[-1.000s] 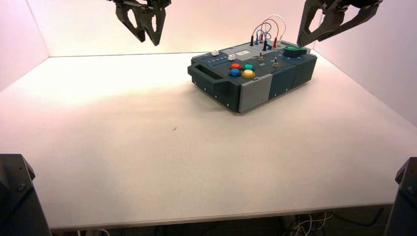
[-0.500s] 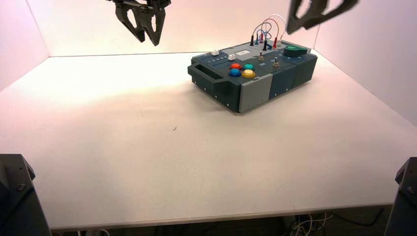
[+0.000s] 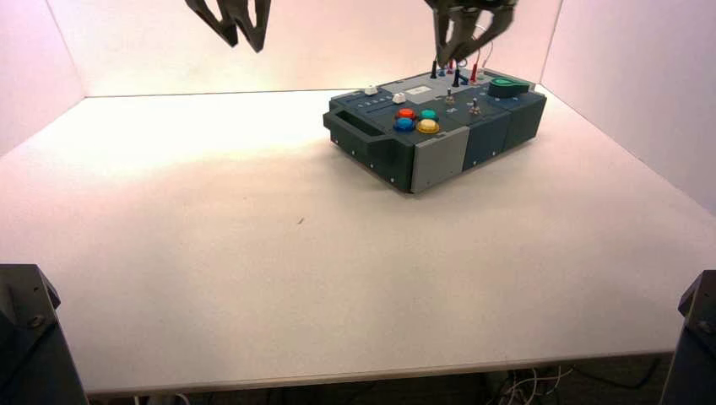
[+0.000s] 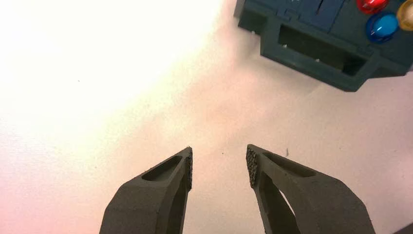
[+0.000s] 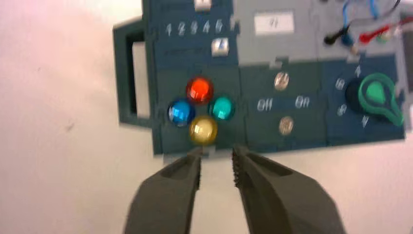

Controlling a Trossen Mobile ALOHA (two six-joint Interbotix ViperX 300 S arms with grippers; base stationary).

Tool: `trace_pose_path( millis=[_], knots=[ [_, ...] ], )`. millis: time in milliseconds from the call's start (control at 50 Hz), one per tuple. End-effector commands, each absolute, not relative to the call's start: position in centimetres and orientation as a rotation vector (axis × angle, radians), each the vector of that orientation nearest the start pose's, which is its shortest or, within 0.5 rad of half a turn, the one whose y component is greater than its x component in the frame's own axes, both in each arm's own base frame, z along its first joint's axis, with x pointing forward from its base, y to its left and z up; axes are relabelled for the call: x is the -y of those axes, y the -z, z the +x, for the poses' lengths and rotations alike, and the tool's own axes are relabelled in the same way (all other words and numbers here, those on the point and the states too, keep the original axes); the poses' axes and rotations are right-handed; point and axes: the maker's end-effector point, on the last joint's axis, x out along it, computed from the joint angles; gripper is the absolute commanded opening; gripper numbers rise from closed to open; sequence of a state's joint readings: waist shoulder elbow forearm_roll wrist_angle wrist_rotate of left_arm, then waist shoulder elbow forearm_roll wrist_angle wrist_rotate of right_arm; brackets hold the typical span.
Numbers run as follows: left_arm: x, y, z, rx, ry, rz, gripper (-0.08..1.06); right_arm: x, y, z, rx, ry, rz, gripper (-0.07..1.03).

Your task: Move the top slider to position 1.

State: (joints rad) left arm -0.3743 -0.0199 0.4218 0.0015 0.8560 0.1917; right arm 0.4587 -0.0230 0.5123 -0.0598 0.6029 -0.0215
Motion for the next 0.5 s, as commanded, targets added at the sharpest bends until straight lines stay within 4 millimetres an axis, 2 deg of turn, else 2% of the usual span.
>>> trace_pose_path(
  millis=[20, 40, 140, 320, 500],
  knots=[
    [14.0, -16.3, 36.0, -1.157, 0.439, 0.393, 0.59, -18.3, -15.2, 39.3, -0.979, -0.417, -0.323, 0.19],
    [14.0, -16.4, 35.9, -1.154, 0.438, 0.391, 0.59, -18.6, -15.3, 40.1, -0.973, -0.416, -0.324, 0.15],
    [13.9, -16.7, 35.8, -1.153, 0.438, 0.391, 0.59, -19.7, -15.0, 42.3, -0.969, -0.416, -0.327, 0.08],
    [14.0, -17.4, 35.7, -1.134, 0.439, 0.388, 0.59, -21.2, -13.2, 45.8, -1.013, -0.408, -0.335, 0.05],
    [13.9, -17.8, 35.7, -1.124, 0.438, 0.385, 0.59, -22.3, -11.9, 48.0, -1.035, -0.404, -0.340, 0.05]
  ],
)
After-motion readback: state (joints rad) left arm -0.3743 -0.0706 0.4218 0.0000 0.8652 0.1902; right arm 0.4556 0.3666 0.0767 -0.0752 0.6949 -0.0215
